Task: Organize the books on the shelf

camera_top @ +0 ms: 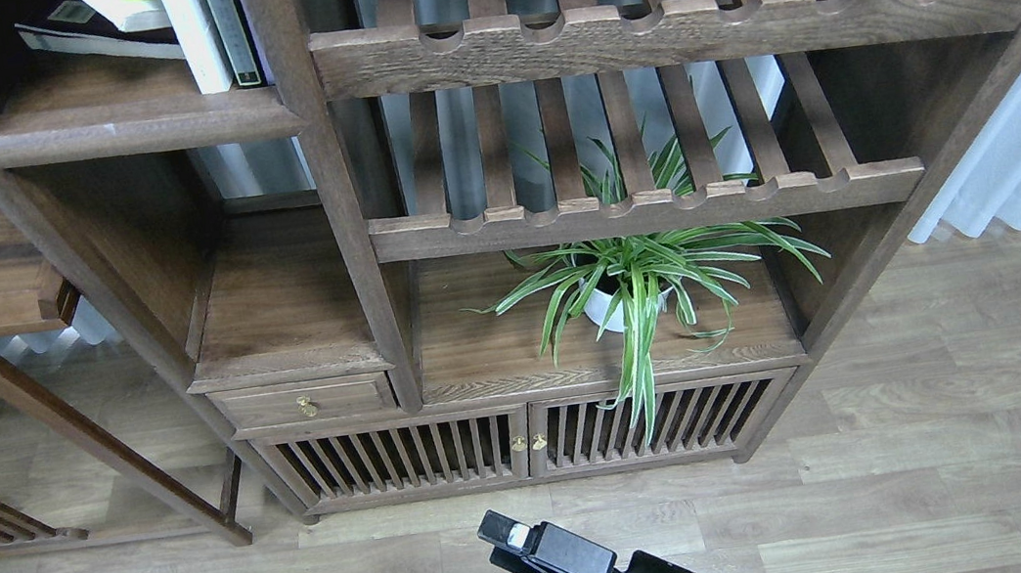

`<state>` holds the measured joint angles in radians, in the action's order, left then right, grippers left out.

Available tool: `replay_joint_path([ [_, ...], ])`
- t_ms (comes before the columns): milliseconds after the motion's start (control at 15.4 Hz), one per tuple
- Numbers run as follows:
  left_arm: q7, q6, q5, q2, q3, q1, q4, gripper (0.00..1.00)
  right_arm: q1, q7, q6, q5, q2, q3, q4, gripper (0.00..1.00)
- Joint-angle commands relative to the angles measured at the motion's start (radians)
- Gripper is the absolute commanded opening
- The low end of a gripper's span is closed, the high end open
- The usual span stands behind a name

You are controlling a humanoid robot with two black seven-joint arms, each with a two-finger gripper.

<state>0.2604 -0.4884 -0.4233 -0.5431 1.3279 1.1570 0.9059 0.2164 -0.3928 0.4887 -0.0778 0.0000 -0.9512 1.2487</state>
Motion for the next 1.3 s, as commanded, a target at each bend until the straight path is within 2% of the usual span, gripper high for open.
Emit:
replay_joint_path([
  [0, -0.026, 0.000, -0.041, 0.057, -0.006, 0.053, -0.067, 0.03, 0.001, 0.000, 0.000, 0.000, 0.000, -0.006, 0.000, 0.98],
  [324, -0.064, 0.000, -0.069, 0.095, -0.007, 0.098, -0.148, 0.03, 0.001, 0.000, 0.000, -0.002, 0.000, -0.008, 0.001, 0.98],
  [908, -0.234, 0.000, -0.059, 0.166, -0.035, 0.139, -0.337, 0.03, 0.004, 0.000, 0.000, 0.000, 0.000, -0.009, 0.003, 0.98],
  [1233, -0.303, 0.000, -0.032, 0.218, -0.035, 0.145, -0.409, 0.03, 0.008, 0.000, 0.000, 0.000, 0.000, -0.012, 0.003, 0.98],
])
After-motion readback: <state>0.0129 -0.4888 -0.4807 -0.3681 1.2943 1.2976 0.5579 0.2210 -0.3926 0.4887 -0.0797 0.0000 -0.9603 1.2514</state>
